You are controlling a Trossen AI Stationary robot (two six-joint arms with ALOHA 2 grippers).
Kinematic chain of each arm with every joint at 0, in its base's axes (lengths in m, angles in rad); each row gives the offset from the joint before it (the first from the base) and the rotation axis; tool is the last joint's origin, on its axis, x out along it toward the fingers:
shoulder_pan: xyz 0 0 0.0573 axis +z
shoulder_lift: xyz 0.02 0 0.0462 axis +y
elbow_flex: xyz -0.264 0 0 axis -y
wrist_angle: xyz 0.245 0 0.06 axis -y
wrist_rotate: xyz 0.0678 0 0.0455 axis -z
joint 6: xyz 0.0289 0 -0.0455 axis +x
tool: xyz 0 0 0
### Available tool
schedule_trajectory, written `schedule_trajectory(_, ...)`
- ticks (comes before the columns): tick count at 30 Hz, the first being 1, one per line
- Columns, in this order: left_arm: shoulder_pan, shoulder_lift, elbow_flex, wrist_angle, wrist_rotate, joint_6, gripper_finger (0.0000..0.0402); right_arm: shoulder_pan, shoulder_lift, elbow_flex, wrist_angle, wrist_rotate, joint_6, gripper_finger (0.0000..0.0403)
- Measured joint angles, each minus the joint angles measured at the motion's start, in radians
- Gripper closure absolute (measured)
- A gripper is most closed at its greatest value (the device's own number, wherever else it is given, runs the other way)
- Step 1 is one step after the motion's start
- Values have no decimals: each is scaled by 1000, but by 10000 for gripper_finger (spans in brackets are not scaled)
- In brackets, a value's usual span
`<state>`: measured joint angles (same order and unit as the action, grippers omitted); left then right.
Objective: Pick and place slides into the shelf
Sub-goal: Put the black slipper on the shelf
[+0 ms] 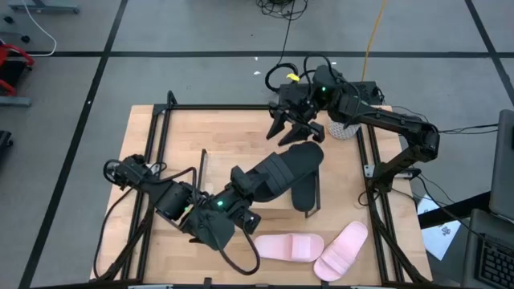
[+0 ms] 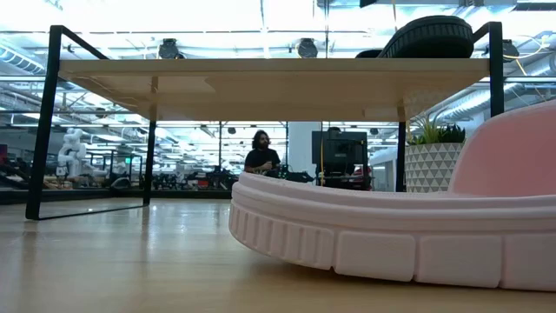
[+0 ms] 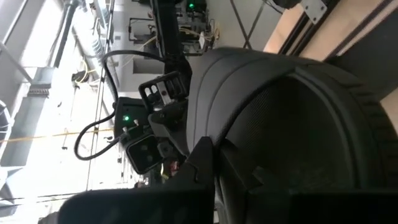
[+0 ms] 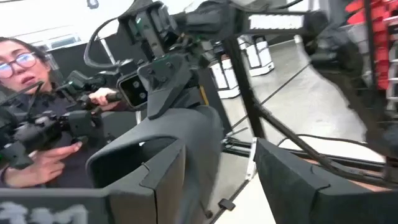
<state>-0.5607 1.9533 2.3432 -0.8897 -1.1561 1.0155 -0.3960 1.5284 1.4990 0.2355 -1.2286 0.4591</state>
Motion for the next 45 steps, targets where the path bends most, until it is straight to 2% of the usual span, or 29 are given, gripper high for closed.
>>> schedule_trajectory(18,14,0,0,3,-25,4,401,19,0,0,-2,-1,-4,218)
schedule_trajectory(39,62,-1,0,6,59,7,401,99,3,0,-5,26,-9,218)
schedule_trajectory(45,71,-2,0,7,68,10,401,109,4,0,-8,28,17,245)
